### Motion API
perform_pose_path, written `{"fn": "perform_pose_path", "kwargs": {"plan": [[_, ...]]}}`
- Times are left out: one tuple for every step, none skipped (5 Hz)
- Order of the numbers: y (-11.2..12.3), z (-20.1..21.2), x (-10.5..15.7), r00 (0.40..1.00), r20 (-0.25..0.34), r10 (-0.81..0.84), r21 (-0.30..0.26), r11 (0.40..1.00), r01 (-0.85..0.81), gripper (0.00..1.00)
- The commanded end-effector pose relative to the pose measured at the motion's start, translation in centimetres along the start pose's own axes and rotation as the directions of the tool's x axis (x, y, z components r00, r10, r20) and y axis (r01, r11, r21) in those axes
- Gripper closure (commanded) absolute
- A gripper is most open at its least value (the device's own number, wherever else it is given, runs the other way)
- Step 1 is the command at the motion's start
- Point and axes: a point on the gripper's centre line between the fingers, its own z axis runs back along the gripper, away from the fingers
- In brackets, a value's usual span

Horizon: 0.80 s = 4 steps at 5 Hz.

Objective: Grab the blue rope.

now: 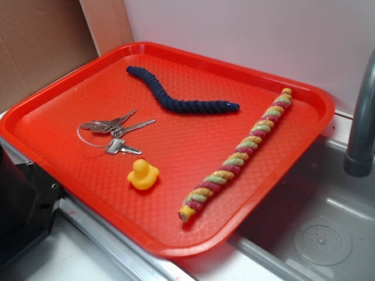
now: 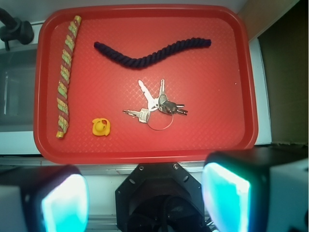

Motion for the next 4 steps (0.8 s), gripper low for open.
{"fn": "perform_pose_path", "kwargs": {"plan": [[0.0,0.0,0.0,1.0,0.0,0.0,0.0,1.0,0.0,0.0],[0.6,-0.6,1.0,0.986,0.014,0.166,-0.012,0.986,-0.166,0.0],[1.1,-1.5,2.2,0.94,0.027,0.34,-0.034,0.94,-0.339,0.0],[1.8,-3.3,4.1,0.847,0.055,0.529,-0.04,0.849,-0.527,0.0]]}}
